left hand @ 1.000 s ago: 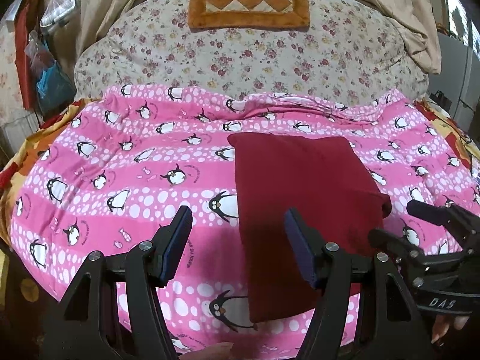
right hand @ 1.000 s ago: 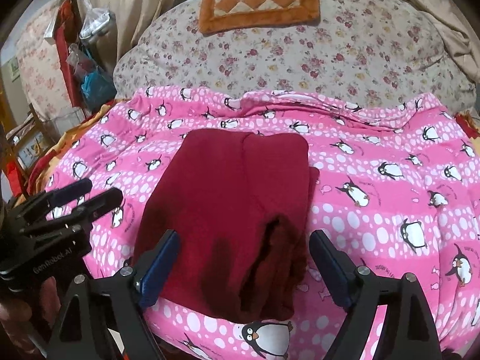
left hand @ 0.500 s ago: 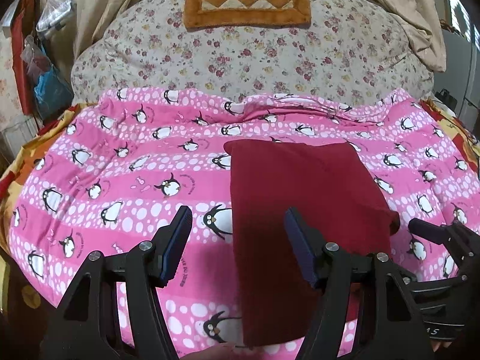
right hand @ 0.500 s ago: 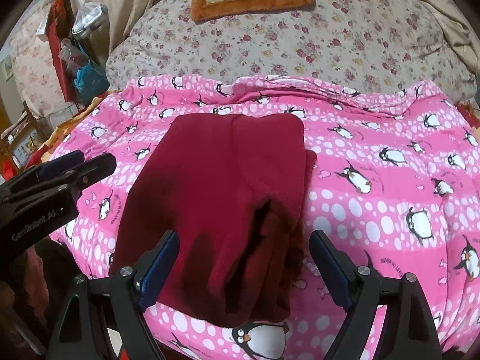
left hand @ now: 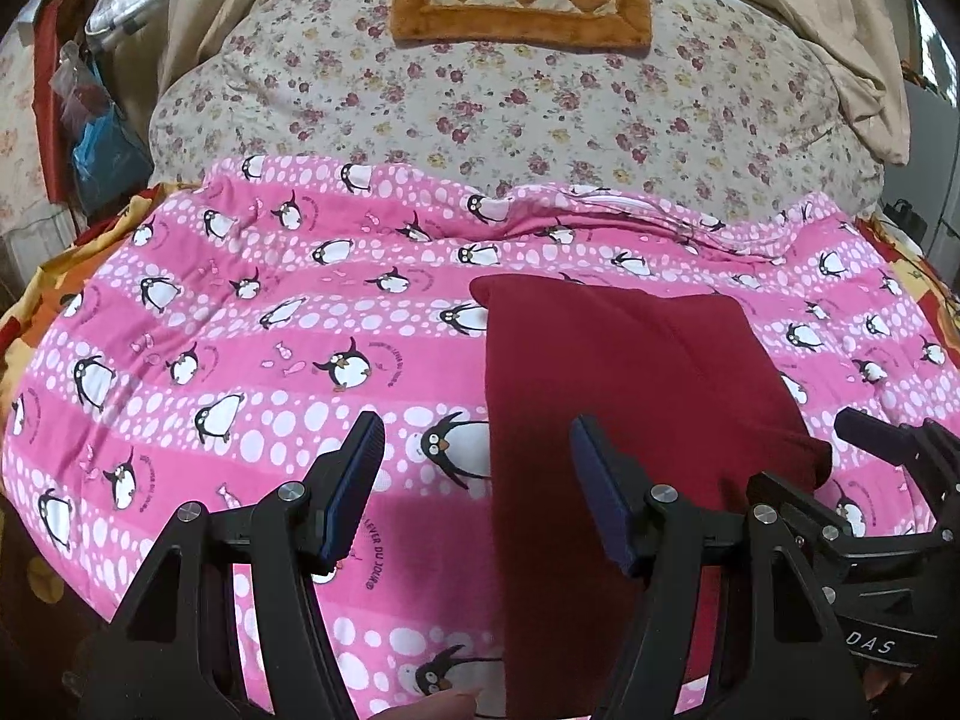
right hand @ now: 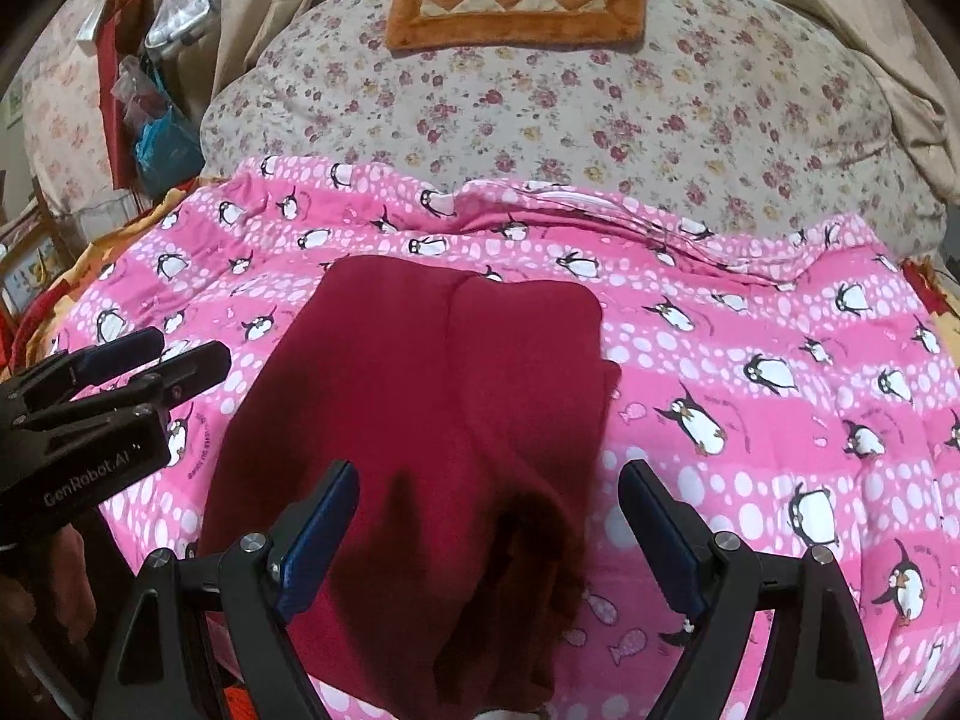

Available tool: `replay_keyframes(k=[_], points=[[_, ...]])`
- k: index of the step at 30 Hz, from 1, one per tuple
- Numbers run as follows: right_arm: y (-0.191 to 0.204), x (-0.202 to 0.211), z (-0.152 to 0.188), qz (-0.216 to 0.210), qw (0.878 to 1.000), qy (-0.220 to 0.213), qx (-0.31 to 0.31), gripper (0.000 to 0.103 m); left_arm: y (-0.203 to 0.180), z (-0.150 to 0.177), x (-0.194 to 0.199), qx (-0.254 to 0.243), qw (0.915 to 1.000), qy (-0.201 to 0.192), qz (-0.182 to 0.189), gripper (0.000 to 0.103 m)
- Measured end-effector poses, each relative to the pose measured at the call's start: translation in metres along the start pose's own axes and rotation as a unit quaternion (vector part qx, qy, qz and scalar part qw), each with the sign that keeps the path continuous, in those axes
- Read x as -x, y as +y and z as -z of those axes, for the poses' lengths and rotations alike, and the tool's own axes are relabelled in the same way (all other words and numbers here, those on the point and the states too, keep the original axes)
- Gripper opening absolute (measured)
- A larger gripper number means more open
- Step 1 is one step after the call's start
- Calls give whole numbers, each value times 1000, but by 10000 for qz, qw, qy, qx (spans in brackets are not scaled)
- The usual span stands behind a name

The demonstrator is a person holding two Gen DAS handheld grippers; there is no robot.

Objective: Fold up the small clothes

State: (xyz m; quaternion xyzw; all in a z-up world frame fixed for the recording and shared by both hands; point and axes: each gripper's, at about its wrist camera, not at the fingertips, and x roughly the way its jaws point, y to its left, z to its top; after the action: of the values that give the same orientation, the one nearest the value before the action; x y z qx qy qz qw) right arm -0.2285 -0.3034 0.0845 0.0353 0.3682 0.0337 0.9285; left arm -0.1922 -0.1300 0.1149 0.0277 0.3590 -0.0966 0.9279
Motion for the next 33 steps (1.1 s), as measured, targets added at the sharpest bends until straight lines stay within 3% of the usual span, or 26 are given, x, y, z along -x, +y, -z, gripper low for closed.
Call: replay_keyframes(k=[12, 33], points=[[-8, -9, -3, 202, 9996, 28, -189, 86, -7, 1, -3, -61, 9999, 45, 97, 64], [-9, -11, -4, 154, 9994, 50, -290, 86, -13, 4, -6, -103, 9998, 111, 137, 64]])
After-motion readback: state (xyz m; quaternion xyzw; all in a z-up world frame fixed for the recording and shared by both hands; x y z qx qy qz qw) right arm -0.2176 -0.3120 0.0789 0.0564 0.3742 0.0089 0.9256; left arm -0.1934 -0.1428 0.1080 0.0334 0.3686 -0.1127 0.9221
